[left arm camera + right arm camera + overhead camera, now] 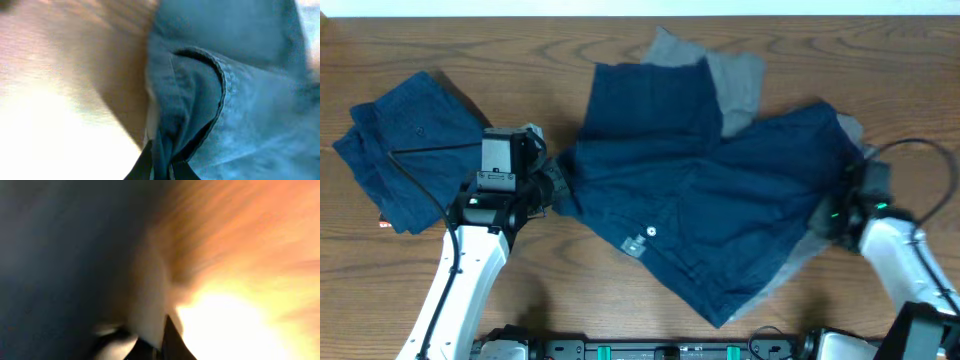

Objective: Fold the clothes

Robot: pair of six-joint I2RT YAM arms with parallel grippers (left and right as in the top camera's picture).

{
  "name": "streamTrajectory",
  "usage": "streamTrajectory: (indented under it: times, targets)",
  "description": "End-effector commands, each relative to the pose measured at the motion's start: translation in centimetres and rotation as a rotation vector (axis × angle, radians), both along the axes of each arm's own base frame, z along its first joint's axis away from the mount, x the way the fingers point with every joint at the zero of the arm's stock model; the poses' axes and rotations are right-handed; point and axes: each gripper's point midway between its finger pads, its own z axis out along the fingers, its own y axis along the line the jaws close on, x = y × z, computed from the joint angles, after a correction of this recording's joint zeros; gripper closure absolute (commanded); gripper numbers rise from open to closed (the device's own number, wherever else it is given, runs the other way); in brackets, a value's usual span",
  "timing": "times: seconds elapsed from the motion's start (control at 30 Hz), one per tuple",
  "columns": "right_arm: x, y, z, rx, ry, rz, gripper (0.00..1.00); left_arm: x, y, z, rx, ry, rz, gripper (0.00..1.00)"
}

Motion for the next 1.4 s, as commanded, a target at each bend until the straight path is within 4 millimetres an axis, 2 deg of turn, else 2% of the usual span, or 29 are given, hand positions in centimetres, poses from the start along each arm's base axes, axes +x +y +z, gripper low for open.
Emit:
streamTrajectory:
  times: [0.0,0.2,0.3,0.4,0.5,0.53,0.6,0.73,0.77,0.83,0.9,0.97,1.03,1.13,1.23,1.37]
  targets:
    - [-1.1,-8.6,4.6,-0.252,0.008,-0.245,0.99,0.9,4.5,0.3,0.185,-0.035,0.113,0.94]
    - [-3.4,-15.1,8.6,-0.296,-0.055,-0.515,0.99,1.5,7.5,0.7,0.221,-0.054,0.212,0.94]
    - [-5.0,-18.4,11.3,-0.388,-0.058,-0.597,0.99,1.7,8.1,0.9,0.221,-0.065,0.228,0.93]
    - [-6.3,-19.6,12.8,-0.386,-0.074,-0.695,0.96,1.7,8.1,0.9,0.223,-0.065,0.231,0.92]
    - [-6.7,-19.8,13.0,-0.385,-0.075,-0.713,0.8,1.7,8.1,0.9,0.223,-0.065,0.231,0.84]
    - [-6.6,-19.7,12.9,-0.374,-0.076,-0.708,0.74,1.7,8.1,0.9,0.223,-0.065,0.231,0.78]
    - [-5.8,-19.1,12.6,-0.335,-0.093,-0.683,0.65,1.7,8.1,0.9,0.222,-0.064,0.231,0.73]
    - [-5.1,-17.6,12.0,-0.286,-0.08,-0.638,0.61,1.4,8.1,0.7,0.223,-0.053,0.23,0.66]
    - [-4.1,-16.8,11.7,-0.239,-0.1,-0.597,0.62,1.4,8.1,0.7,0.223,-0.05,0.229,0.65]
    - [-1.2,-14.1,11.1,-0.105,-0.157,-0.437,0.64,1.3,8.0,0.6,0.22,-0.046,0.227,0.65]
    - [2.4,-9.4,10.8,0.085,-0.242,-0.205,0.67,1.3,7.9,0.6,0.214,-0.045,0.227,0.64]
    - [3.6,-5.7,10.5,0.202,-0.249,-0.062,0.67,1.3,7.6,0.5,0.196,-0.041,0.214,0.63]
    - [3.1,-2.8,9.2,0.253,-0.173,-0.005,0.67,1.1,6.9,0.4,0.165,-0.03,0.192,0.6]
    - [1.5,-0.4,6.3,0.245,-0.046,0.043,0.67,0.3,4.7,0.1,0.062,0.004,0.123,0.6]
    - [-0.2,0.3,3.3,0.207,0.033,0.005,0.66,-1.3,1.8,-0.4,-0.067,0.073,0.029,0.6]
    - [-2.5,1.2,0.0,0.229,0.086,-0.039,0.66,-4.0,-0.5,-1.7,-0.122,0.182,-0.041,0.59]
